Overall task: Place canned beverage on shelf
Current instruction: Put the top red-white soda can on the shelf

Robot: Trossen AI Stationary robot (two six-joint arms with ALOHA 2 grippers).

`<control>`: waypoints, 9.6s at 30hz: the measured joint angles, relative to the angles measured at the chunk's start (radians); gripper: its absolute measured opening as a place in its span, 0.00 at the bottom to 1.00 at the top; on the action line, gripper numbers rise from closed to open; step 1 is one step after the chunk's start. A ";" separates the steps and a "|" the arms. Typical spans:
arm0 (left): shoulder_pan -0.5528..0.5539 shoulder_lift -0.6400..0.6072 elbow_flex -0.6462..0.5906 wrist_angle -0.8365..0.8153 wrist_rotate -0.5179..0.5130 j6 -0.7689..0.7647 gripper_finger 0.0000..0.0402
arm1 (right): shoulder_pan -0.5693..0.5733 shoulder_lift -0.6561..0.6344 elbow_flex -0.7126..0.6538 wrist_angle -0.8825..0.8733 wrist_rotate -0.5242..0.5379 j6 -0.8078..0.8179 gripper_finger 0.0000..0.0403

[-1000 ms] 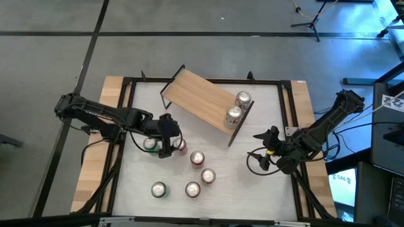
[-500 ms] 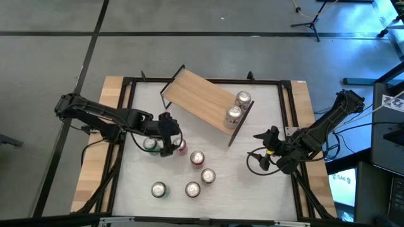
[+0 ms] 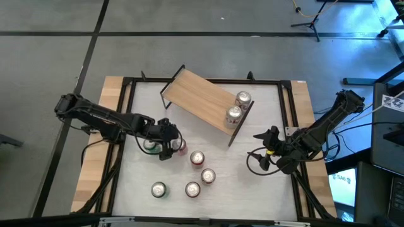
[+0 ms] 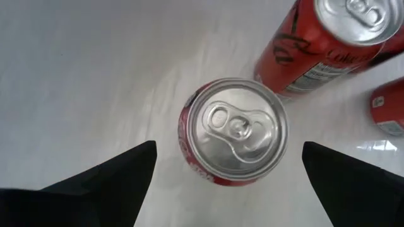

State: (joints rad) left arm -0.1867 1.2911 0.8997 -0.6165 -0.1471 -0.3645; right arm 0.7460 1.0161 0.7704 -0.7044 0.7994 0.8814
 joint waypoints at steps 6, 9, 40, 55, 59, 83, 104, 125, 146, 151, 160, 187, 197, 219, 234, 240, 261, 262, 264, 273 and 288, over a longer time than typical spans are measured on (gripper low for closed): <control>0.000 0.000 -0.055 0.078 0.008 0.005 0.96 | 0.000 0.000 0.000 0.000 0.000 0.000 0.95; 0.000 0.000 -0.085 0.136 0.012 0.020 0.96 | 0.000 0.000 0.000 0.000 0.000 0.000 0.95; 0.000 0.000 -0.158 0.290 -0.001 0.023 0.87 | 0.000 0.000 0.000 0.000 0.000 0.000 0.95; 0.000 0.000 -0.153 0.321 -0.027 -0.027 0.70 | 0.000 0.000 0.000 0.000 0.000 0.000 0.95; 0.006 0.000 -0.099 0.305 -0.026 -0.023 0.70 | 0.000 0.000 0.000 0.000 0.000 0.000 0.95; 0.228 -0.001 0.329 0.127 0.020 0.089 0.70 | 0.000 0.000 0.000 0.000 0.001 -0.001 0.95; 0.549 0.421 0.838 -0.002 0.322 0.401 0.70 | 0.000 0.000 0.000 -0.001 0.001 -0.001 0.95; 0.629 0.569 0.898 0.014 0.407 0.427 0.70 | 0.000 0.000 0.000 -0.002 0.009 -0.028 0.95; 0.605 0.589 0.898 0.065 0.392 0.421 0.70 | 0.000 0.000 0.000 -0.002 0.008 -0.028 0.95; 0.605 0.589 0.898 0.065 0.370 0.427 0.70 | 0.000 0.000 0.000 -0.002 0.008 -0.028 0.95; 0.595 0.589 0.898 0.064 0.375 0.428 0.70 | 0.000 0.000 0.000 -0.002 0.008 -0.028 0.95; 0.596 0.589 0.898 0.064 0.372 0.429 0.80 | 0.000 0.000 0.000 -0.003 0.007 -0.028 0.95; 0.595 0.589 0.898 0.064 0.340 0.429 0.80 | 0.000 0.000 0.000 -0.002 0.007 -0.028 0.95; 0.596 0.589 0.898 0.065 0.348 0.429 0.80 | 0.000 0.000 0.000 -0.002 0.007 -0.028 0.95; 0.596 0.584 0.898 0.068 0.322 0.429 0.99 | 0.000 0.000 0.000 -0.003 0.007 -0.028 0.95; 0.596 0.585 0.898 0.105 0.321 0.429 0.99 | 0.000 0.000 0.000 -0.002 0.007 -0.028 0.95; 0.600 0.555 0.898 0.109 0.313 0.429 0.99 | 0.000 0.000 0.000 -0.001 0.003 -0.027 0.95; 0.601 0.545 0.898 0.109 0.313 0.429 0.99 | 0.000 0.000 0.000 -0.001 0.001 -0.027 0.95; 0.604 0.528 0.898 0.110 0.312 0.429 0.99 | 0.000 0.000 0.000 0.000 0.001 -0.027 0.95; 0.603 0.441 0.899 -0.032 0.313 0.479 0.99 | 0.000 0.000 0.000 0.001 0.001 -0.027 0.95; 0.585 0.442 0.591 0.101 0.333 0.496 0.99 | 0.000 0.000 0.000 0.000 0.001 -0.027 0.95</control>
State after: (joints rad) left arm 0.3981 1.7329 1.4908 -0.5151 0.1862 0.1316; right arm 0.7458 1.0161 0.7708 -0.7040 0.8005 0.8541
